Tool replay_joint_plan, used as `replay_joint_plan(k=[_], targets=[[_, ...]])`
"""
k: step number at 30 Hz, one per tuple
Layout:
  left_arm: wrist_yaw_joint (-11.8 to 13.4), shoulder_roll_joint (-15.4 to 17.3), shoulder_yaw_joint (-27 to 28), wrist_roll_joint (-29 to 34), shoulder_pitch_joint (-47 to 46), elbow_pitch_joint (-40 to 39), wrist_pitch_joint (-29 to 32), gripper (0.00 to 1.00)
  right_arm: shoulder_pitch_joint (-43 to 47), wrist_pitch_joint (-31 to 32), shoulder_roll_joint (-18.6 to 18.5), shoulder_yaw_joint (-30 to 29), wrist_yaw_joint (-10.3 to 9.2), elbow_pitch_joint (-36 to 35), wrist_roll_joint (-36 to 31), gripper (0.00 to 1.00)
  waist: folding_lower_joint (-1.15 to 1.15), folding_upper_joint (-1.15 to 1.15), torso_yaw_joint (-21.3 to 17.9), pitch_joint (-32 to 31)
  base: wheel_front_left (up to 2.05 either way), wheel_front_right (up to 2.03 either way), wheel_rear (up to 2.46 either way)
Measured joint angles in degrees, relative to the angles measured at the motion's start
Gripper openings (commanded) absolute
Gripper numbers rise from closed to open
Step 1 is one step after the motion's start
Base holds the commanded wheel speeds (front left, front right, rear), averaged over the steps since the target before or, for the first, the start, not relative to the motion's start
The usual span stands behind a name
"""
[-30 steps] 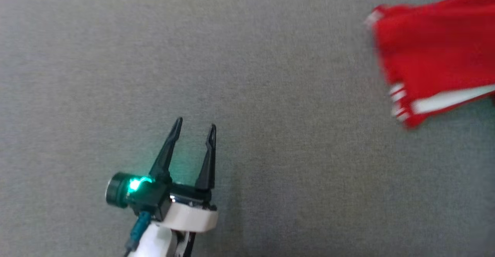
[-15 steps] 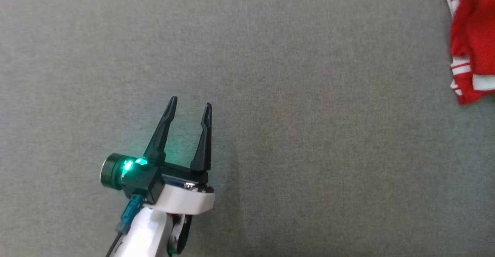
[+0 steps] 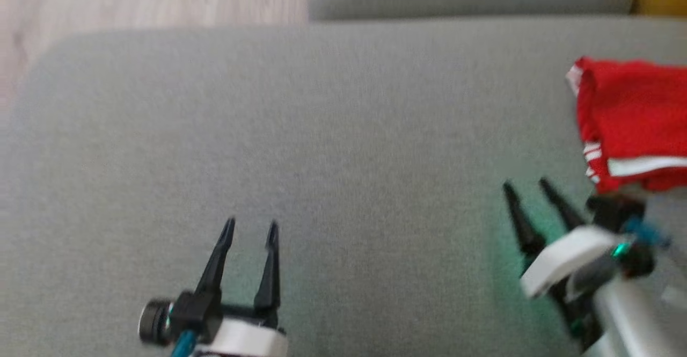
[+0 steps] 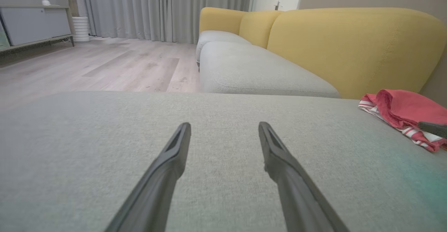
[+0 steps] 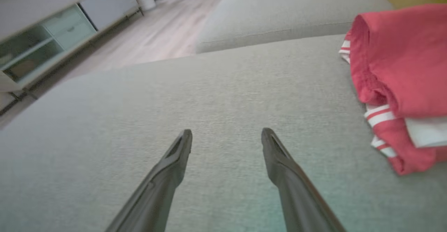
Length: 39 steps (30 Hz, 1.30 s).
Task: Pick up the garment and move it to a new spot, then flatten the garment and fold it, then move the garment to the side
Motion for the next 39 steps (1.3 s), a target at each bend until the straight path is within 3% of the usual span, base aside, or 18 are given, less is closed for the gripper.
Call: replay_joint_plan(k=[3, 9, 18, 22, 32, 33, 39], targets=[[1.0, 0.0, 0.8, -0.9, 3.1, 0.0, 0.0, 1.0, 2.5, -10.0, 2.8, 2.0, 0.0, 2.8, -1.6, 1.0, 0.0, 0.0, 0.3, -3.9, 0.0, 0.0, 0.0], [1.3, 0.0, 1.1, -0.8, 6.5, -1.1, 0.0, 1.0, 5.6, -18.5, 4.1, 3.2, 0.0, 3.9, -5.8, 1.0, 0.0, 0.0, 0.7, -8.5, 0.0, 0.0, 0.0], [1.1, 0.4, 2.5, 1.6, 12.0, -4.3, 0.0, 1.0, 18.8, -19.3, 6.6, -3.3, 0.0, -9.7, -12.9, 1.0, 0.01, 0.0, 1.2, -12.0, 0.0, 0.0, 0.0], [0.9, 0.4, 2.8, 2.1, 13.4, -4.8, 0.0, 1.0, 23.6, -19.3, 7.8, -3.8, -0.01, -11.7, -13.5, 1.0, 0.02, 0.0, 0.7, -12.5, 0.0, 0.0, 0.0], [0.4, 0.4, 4.0, 3.2, 13.8, -4.8, 0.0, 1.0, 23.6, -19.3, 7.9, -3.6, 0.0, -11.7, -13.5, 1.0, 0.02, 0.0, -0.4, -13.1, 0.0, 0.0, 0.0], [0.4, 0.3, 3.9, 3.2, 13.8, -4.1, 0.0, 0.0, 23.6, -19.3, 7.9, -3.5, 0.0, -11.0, -13.5, 0.0, 0.02, 0.0, -0.4, -13.1, 0.0, 0.0, 0.0], [0.4, 0.4, 4.0, 2.6, 15.3, 0.7, 0.1, 0.0, 25.1, -19.1, 7.9, -3.1, 0.0, -5.7, -13.1, 0.0, 0.02, 0.0, -0.5, -13.0, 0.0, 0.0, 0.0]])
